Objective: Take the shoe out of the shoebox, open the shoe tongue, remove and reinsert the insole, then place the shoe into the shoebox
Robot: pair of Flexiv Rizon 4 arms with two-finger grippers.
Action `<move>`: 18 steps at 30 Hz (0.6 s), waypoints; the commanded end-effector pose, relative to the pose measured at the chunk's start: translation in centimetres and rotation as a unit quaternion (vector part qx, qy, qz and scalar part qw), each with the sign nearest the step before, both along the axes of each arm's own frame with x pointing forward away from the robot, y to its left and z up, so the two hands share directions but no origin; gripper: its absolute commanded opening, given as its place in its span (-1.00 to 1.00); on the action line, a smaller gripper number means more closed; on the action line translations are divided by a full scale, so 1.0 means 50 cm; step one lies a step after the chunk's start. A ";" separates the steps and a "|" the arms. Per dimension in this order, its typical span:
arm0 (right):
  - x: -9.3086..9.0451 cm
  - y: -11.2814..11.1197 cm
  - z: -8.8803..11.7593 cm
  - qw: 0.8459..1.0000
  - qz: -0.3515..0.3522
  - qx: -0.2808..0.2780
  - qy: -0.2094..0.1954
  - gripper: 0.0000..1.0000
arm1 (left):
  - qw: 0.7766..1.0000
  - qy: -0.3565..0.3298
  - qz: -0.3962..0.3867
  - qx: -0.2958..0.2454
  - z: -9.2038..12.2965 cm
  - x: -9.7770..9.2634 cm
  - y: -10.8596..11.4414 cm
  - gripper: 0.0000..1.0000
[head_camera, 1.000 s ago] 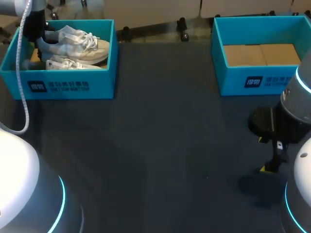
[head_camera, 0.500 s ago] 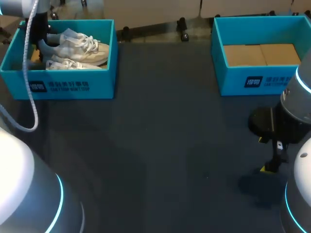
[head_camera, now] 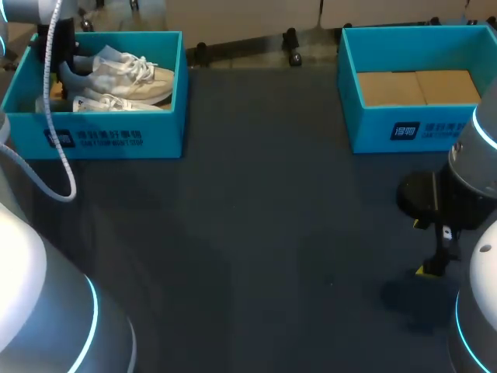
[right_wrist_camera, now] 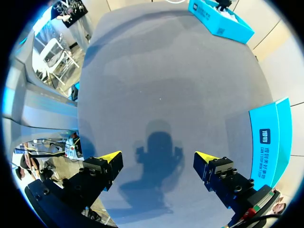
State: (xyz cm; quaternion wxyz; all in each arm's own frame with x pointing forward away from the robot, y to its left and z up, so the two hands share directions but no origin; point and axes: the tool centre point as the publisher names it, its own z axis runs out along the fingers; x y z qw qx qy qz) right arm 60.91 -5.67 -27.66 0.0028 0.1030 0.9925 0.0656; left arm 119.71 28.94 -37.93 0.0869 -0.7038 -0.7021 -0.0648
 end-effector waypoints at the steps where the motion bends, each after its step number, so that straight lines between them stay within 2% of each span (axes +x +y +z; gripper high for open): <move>1: -0.003 -0.001 -0.003 1.000 0.000 0.000 -0.002 1.00 | 1.000 0.012 -0.008 -0.016 0.004 0.007 0.013 -1.00; 2: -0.003 -0.001 -0.003 1.000 0.000 0.000 -0.002 1.00 | 1.000 0.012 -0.009 -0.017 0.004 0.007 0.013 -1.00; 3: -0.003 -0.001 -0.003 1.000 0.000 0.000 -0.002 1.00 | 1.000 0.012 -0.011 -0.020 0.005 0.006 0.012 -0.87; 4: -0.003 -0.001 -0.003 1.000 0.000 0.000 -0.002 1.00 | 1.000 0.010 -0.015 -0.023 0.007 0.004 0.010 -0.63; 6: -0.003 -0.001 -0.003 1.000 0.000 0.000 -0.002 1.00 | 0.999 0.011 -0.017 -0.027 0.010 0.000 0.009 -0.44; 15: -0.003 -0.001 -0.003 1.000 0.000 0.000 -0.002 1.00 | 0.998 0.011 -0.031 -0.044 0.034 -0.018 0.000 -0.13; 17: -0.003 -0.001 -0.003 1.000 0.000 0.000 -0.002 1.00 | 0.998 0.010 -0.033 -0.053 0.044 -0.022 -0.002 0.10; 18: -0.003 -0.001 -0.003 1.000 0.000 0.000 -0.002 1.00 | 0.998 0.009 -0.033 -0.057 0.049 -0.024 -0.004 0.38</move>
